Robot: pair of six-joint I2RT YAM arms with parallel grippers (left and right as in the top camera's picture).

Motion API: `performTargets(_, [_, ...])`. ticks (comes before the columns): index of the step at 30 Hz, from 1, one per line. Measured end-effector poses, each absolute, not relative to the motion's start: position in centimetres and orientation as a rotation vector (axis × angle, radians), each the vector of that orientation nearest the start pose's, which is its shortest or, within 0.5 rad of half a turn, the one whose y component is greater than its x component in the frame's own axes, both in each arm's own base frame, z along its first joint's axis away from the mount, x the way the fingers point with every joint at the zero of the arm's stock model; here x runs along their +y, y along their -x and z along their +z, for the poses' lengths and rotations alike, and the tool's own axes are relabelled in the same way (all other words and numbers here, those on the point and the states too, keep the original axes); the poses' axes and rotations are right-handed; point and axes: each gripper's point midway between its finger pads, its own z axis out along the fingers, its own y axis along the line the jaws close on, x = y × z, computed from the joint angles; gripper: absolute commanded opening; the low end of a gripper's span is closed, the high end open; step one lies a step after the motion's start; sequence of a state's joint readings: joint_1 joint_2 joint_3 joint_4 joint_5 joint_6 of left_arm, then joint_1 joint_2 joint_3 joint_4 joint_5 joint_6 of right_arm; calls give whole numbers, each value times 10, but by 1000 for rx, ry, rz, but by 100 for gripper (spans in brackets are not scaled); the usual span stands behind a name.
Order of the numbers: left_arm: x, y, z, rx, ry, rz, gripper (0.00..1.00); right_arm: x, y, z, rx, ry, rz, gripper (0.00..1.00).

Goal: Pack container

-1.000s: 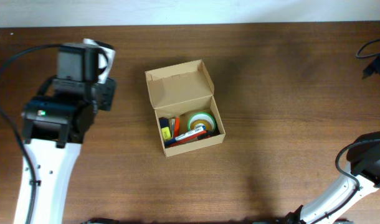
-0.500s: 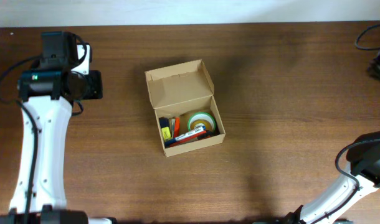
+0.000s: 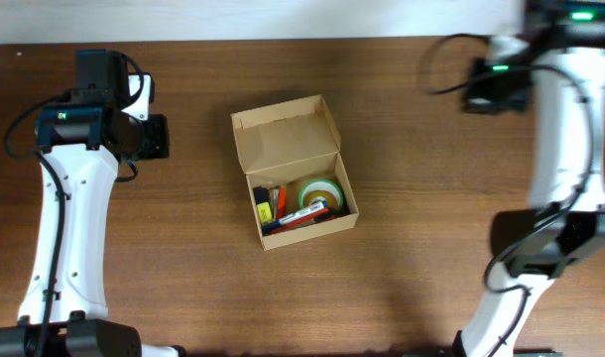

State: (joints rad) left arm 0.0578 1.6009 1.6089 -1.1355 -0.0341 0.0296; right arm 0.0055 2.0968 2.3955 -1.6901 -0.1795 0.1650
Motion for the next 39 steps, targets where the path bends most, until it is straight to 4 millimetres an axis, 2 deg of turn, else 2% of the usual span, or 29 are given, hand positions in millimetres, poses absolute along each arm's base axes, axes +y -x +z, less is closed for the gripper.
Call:
performTargets(3, [28, -377, 217, 2698, 50, 71, 2, 89, -384, 232, 2996, 33, 236, 4])
performTargets(6, [32, -377, 217, 2698, 60, 76, 2, 121, -350, 232, 2987, 223, 166, 4])
performTargets(10, [39, -377, 218, 2696, 74, 82, 2, 131, -299, 233, 2938, 380, 81, 4])
performTargets(12, [44, -377, 218, 2691, 85, 89, 2, 129, -269, 230, 2920, 432, 35, 4])
performTargets(14, [48, -378, 219, 2686, 94, 93, 2, 127, -247, 222, 2924, 440, 24, 4])
performTargets(17, [51, -382, 216, 2683, 100, 97, 2, 133, -240, 197, 2944, 410, 74, 4])
performTargets(20, [52, -389, 206, 2700, 100, 96, 2, 144, -241, 159, 2995, 387, 122, 4])
performTargets(22, [53, -398, 189, 2730, 100, 93, 2, 153, -240, 140, 3011, 384, 158, 4])
performTargets(26, [53, -403, 161, 2797, 100, 81, 2, 168, -233, 124, 3033, 418, 214, 4])
performTargets(28, [53, -404, 155, 2814, 99, 75, 2, 177, -232, 117, 3046, 444, 227, 4])
performTargets(32, [52, -405, 154, 2815, 99, 71, 2, 203, -227, 96, 3069, 540, 243, 4])
performTargets(36, [52, -405, 154, 2815, 99, 70, 2, 233, -215, 75, 3078, 678, 259, 4])
performTargets(39, [52, -405, 154, 2815, 99, 70, 2, 247, -204, 62, 3085, 760, 256, 4])
